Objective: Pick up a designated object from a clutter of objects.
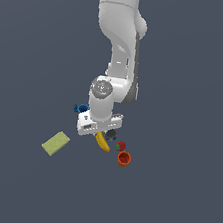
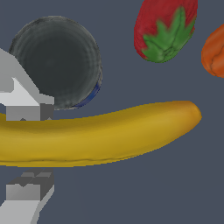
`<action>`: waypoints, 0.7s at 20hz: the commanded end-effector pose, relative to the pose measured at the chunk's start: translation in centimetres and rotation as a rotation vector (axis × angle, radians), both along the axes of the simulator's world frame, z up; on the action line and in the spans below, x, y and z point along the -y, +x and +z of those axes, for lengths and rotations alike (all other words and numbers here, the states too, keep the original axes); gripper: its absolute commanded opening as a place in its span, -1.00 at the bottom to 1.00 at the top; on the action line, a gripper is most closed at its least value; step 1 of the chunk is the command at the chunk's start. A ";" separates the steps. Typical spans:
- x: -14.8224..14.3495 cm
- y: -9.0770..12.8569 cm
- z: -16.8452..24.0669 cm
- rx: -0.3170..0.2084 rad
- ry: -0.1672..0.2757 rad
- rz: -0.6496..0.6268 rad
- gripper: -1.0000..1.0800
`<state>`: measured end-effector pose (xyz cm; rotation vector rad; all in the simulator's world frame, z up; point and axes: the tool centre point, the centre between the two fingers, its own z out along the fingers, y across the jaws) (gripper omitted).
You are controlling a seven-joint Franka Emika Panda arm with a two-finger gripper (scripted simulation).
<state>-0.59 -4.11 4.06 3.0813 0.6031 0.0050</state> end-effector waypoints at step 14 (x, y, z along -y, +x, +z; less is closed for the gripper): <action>0.7 -0.3 1.5 0.000 0.000 0.000 -1.00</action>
